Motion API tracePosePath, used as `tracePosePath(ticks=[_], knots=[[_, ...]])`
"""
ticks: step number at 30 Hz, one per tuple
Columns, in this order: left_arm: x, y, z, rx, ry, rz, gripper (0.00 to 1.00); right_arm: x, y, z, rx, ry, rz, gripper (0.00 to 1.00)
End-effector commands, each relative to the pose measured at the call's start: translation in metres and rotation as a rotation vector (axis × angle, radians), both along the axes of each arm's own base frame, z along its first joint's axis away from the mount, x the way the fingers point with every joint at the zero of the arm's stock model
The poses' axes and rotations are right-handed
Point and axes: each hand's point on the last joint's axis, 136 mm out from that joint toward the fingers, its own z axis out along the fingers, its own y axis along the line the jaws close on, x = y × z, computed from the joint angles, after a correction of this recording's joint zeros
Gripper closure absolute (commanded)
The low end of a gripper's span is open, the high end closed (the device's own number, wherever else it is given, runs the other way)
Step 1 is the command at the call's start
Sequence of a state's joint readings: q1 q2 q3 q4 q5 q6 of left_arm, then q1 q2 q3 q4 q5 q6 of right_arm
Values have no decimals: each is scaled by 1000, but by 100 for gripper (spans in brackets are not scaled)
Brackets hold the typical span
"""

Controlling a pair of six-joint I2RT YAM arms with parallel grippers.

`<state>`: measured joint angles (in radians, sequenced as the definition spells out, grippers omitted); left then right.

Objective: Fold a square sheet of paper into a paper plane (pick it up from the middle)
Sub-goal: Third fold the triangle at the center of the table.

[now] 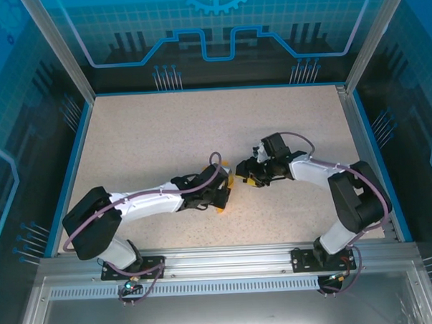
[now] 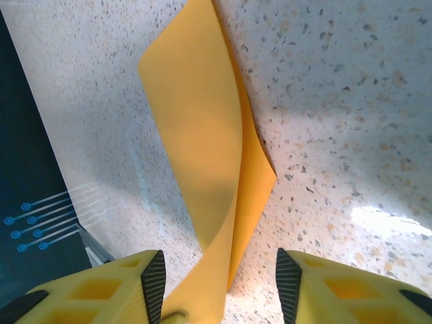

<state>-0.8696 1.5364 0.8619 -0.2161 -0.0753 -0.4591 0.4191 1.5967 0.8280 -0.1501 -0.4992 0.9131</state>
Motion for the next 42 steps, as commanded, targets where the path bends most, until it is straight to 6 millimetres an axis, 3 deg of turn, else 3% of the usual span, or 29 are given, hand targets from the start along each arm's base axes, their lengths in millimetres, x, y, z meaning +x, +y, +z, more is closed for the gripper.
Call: tracePosePath(ticks=[1, 9, 14, 20, 42], knots=[[-5, -11, 3, -110, 68, -82, 96, -13, -8, -5, -53, -7, 23, 49], [6, 4, -14, -99, 138, -65, 95, -24, -7, -3, -92, -36, 55, 72], [15, 12, -25, -72, 153, -37, 95, -33, 6, -4, -93, -47, 112, 84], [24, 15, -32, -46, 159, -24, 94, -40, 9, -11, -117, -43, 130, 88], [28, 29, -50, 42, 188, 21, 92, -53, 9, -25, -161, -23, 145, 87]])
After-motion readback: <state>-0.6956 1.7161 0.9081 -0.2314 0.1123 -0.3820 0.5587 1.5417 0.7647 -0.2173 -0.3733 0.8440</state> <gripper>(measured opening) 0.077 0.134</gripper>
